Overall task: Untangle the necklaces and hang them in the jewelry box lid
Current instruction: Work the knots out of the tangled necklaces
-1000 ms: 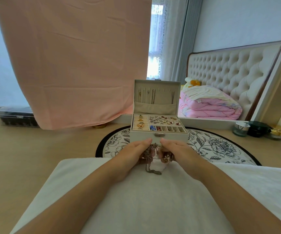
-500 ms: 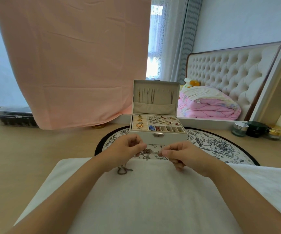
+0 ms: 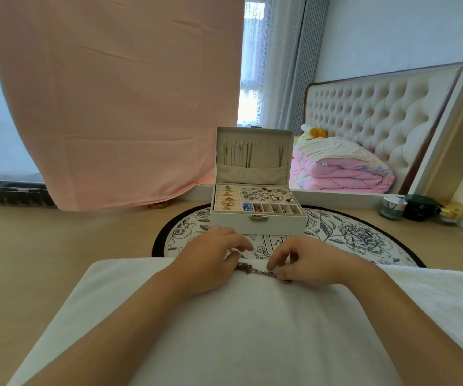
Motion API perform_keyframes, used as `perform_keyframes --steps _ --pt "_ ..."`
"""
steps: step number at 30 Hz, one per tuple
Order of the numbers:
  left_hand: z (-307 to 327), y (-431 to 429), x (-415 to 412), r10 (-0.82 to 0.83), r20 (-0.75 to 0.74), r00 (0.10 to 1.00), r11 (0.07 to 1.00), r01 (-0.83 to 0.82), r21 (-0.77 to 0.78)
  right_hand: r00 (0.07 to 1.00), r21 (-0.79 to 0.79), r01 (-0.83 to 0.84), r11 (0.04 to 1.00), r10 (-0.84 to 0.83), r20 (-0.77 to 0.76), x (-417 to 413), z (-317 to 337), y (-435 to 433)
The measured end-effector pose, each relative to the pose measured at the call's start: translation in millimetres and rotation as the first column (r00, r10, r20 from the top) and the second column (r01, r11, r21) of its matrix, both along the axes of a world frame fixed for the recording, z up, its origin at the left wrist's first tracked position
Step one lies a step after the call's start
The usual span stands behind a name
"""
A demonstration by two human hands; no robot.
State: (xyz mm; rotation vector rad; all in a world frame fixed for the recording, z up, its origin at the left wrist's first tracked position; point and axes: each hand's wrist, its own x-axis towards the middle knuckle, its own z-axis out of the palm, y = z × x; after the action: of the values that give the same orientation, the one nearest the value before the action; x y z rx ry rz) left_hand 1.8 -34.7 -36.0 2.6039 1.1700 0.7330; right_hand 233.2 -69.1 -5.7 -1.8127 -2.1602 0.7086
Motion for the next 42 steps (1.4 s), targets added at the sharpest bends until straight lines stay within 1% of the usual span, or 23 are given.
perform_keyframes --steps 1,3,5,8,10,12,14,15,17,19,21,24,28,30,33,38,41,42 --pt "-1.4 -1.2 4.0 -0.020 -0.007 1.000 1.000 0.020 0.013 1.000 -0.010 0.005 1.000 -0.005 -0.001 1.4 1.0 0.1" --pt "-4.9 -1.7 10.6 -0.042 -0.074 0.996 0.998 0.045 0.038 1.000 -0.004 0.014 1.000 -0.014 0.023 5.0 2.2 1.3" --pt "-6.1 -1.7 13.2 -0.048 -0.097 0.994 0.998 0.051 0.027 0.999 -0.002 0.011 1.000 -0.011 0.054 7.6 3.4 1.2" --pt "-6.3 -1.8 13.8 -0.034 -0.024 0.999 0.999 0.034 -0.012 0.998 0.010 0.020 1.000 -0.021 0.062 10.4 2.0 2.7" --pt "-7.3 -3.9 15.8 -0.001 0.114 0.993 0.994 0.013 -0.105 0.999 0.027 0.028 0.999 -0.029 0.037 10.9 0.7 4.0" --pt "-7.4 -7.4 19.0 0.056 0.303 0.951 0.968 0.023 -0.251 0.999 0.054 0.050 0.997 -0.049 -0.024 11.2 -1.1 6.8" --pt "-6.3 -9.2 21.9 0.088 0.451 0.888 0.930 0.089 -0.357 0.996 0.093 0.043 0.995 -0.035 -0.086 7.8 -2.7 6.1" --pt "-4.9 -9.8 22.9 0.092 0.496 0.864 0.915 0.122 -0.383 0.988 0.093 0.026 0.995 -0.011 -0.152 4.8 -3.8 5.1" --pt "-2.2 -10.7 24.1 0.087 0.556 0.827 0.899 0.175 -0.402 0.935 0.050 0.002 0.999 0.015 -0.353 -3.1 -6.6 4.7" --pt "-0.2 -11.3 24.7 0.083 0.591 0.803 0.887 0.211 -0.411 0.882 0.037 0.017 0.999 0.003 -0.471 -10.4 -6.8 3.3" --pt "1.7 -11.4 24.4 0.083 0.599 0.797 0.882 0.221 -0.416 0.846 0.077 0.052 0.996 -0.003 -0.534 -13.3 -5.8 3.9" --pt "3.6 -10.0 21.4 0.068 0.585 0.808 0.895 0.210 -0.394 0.789 0.092 0.053 0.994 0.015 -0.614 -11.5 -2.4 3.6" --pt "6.4 -9.3 19.5 0.069 0.617 0.784 0.884 0.238 -0.402 0.792 0.049 0.004 0.999 0.027 -0.609 -16.3 -2.9 0.4" --pt "6.6 -9.0 19.4 0.047 0.608 0.793 0.887 0.246 -0.390 0.801 0.067 0.019 0.998 0.025 -0.598 -21.9 -6.2 0.4" --pt "5.4 -7.9 18.1 0.013 0.550 0.835 0.919 0.206 -0.335 0.781 0.116 0.094 0.989 -0.001 -0.625 -21.7 -7.8 3.3" --pt "5.7 -7.5 16.0 -0.002 0.465 0.885 0.952 0.143 -0.269 0.763 0.079 0.052 0.996 0.011 -0.647 -19.4 -8.2 2.2" --pt "6.7 -11.3 16.8 0.023 0.355 0.934 0.982 0.045 -0.182 0.748 0.054 0.058 0.997 -0.008 -0.664 -23.1 -9.2 3.4" --pt "7.7 -12.8 16.8 0.035 0.353 0.935 0.988 0.022 -0.155 0.749 0.040 0.063 0.997 -0.020 -0.662 -24.3 -9.5 4.0"
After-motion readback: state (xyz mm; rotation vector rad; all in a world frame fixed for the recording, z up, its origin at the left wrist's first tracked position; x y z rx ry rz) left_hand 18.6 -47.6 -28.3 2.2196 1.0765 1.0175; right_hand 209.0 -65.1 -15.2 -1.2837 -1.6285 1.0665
